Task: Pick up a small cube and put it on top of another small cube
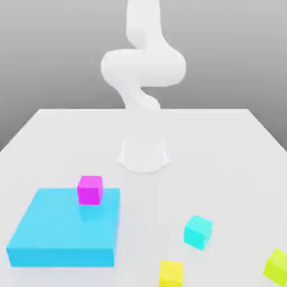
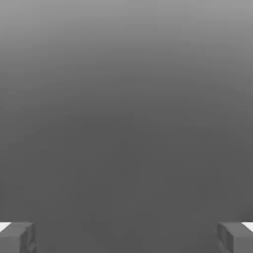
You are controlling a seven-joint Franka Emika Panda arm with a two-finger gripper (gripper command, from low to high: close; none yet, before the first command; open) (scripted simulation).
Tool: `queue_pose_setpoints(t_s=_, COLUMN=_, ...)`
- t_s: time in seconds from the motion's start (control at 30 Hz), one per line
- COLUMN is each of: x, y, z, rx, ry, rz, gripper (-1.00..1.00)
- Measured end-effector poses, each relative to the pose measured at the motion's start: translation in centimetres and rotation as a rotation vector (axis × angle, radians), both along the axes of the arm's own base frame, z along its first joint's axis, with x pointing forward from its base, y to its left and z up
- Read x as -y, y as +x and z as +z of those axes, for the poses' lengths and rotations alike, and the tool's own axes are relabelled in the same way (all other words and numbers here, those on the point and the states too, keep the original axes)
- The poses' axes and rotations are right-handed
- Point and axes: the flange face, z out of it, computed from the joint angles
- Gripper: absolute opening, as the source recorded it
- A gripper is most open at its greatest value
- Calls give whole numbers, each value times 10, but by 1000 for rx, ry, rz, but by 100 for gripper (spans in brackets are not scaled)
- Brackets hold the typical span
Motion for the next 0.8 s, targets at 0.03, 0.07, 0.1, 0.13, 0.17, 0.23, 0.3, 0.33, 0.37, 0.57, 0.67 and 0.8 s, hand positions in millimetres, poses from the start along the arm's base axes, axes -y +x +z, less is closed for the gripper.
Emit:
queue_pose_setpoints(t_s=0.03, x=-2, y=14, z=-16, rx=-29, ry=3, rz=-4, gripper=0)
queue_pose_setpoints(t_s=0.07, x=-4, y=26, z=-31, rx=-57, ry=5, rz=-8, gripper=0)
queue_pose_setpoints(t_s=0.1, x=-6, y=38, z=-47, rx=-84, ry=7, rz=-12, gripper=0)
queue_pose_setpoints(t_s=0.13, x=-7, y=49, z=-62, rx=-111, ry=9, rz=-16, gripper=0)
queue_pose_setpoints(t_s=0.17, x=-9, y=59, z=-78, rx=-138, ry=11, rz=-20, gripper=0)
queue_pose_setpoints(t_s=0.23, x=-13, y=78, z=-112, rx=-191, ry=14, rz=-28, gripper=0)
queue_pose_setpoints(t_s=0.3, x=-16, y=94, z=-146, rx=-244, ry=18, rz=-36, gripper=0)
queue_pose_setpoints(t_s=0.33, x=-18, y=101, z=-164, rx=-270, ry=19, rz=-40, gripper=0)
queue_pose_setpoints(t_s=0.37, x=-20, y=107, z=-182, rx=-297, ry=21, rz=-43, gripper=0)
queue_pose_setpoints(t_s=0.57, x=-32, y=130, z=-293, rx=-456, ry=30, rz=-65, gripper=0)
queue_pose_setpoints(t_s=0.67, x=-39, y=132, z=-349, rx=-535, ry=33, rz=-74, gripper=0)
queue_pose_setpoints(t_s=0.8, x=-45, y=125, z=-424, rx=-641, ry=40, rz=-92, gripper=0)
